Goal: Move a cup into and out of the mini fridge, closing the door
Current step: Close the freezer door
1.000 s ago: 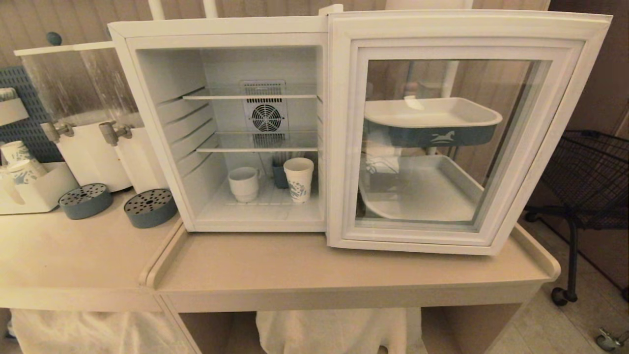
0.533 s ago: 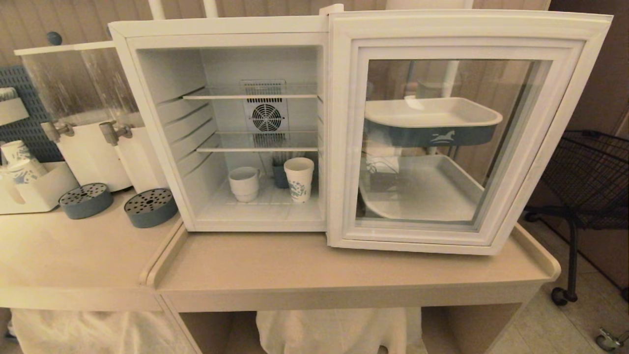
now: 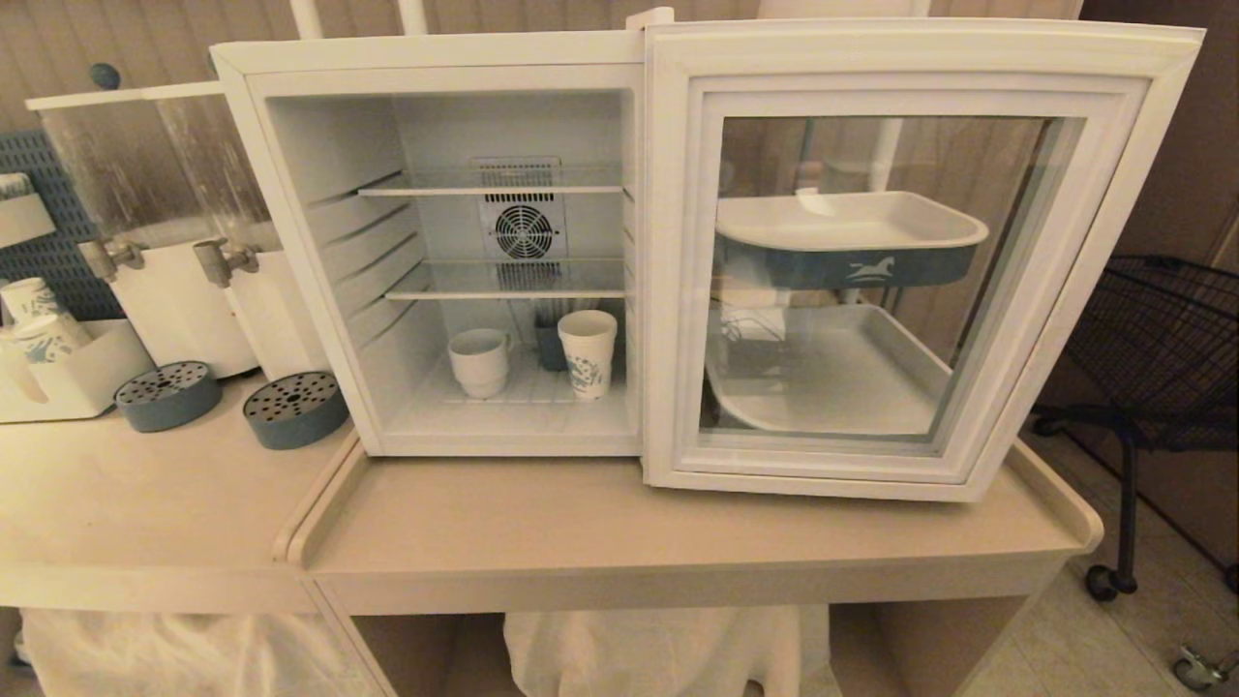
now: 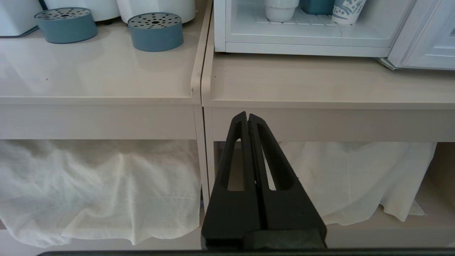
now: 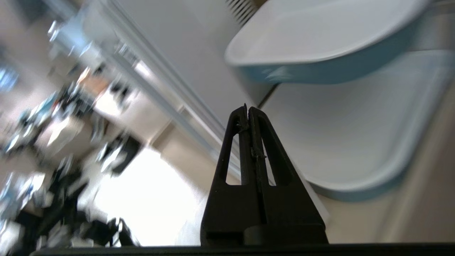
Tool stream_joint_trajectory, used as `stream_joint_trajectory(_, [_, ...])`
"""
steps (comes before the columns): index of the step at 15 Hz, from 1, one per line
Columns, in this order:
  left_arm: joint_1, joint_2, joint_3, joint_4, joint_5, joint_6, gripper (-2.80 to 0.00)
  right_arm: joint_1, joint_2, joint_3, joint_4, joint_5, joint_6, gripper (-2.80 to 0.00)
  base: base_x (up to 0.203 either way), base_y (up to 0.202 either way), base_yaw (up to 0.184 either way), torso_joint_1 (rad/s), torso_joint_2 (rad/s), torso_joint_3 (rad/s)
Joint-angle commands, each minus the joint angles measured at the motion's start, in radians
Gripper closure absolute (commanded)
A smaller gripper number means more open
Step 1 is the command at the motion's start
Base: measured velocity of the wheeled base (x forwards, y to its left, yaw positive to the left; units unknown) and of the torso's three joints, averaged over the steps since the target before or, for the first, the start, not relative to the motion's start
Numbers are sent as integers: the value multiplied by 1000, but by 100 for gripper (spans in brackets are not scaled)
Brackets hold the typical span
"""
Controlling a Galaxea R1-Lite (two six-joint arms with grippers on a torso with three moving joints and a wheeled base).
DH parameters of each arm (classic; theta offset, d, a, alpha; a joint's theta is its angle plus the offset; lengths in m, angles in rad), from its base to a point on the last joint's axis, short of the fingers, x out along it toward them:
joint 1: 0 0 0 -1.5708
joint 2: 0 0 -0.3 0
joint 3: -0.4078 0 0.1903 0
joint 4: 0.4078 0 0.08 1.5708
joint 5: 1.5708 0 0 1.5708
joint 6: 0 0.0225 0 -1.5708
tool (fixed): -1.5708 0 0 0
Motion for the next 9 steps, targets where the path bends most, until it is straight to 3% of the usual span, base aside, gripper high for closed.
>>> stream_joint_trajectory(1, [0, 0, 1, 0, 0, 0, 0, 69, 15, 55, -25, 9, -44, 0, 0, 0, 0, 0, 0, 0])
stream_joint_trajectory(9, [0, 0, 2, 0, 0, 0, 0, 183, 55, 165, -137, 9, -104, 0, 0, 0, 0, 0, 0, 0])
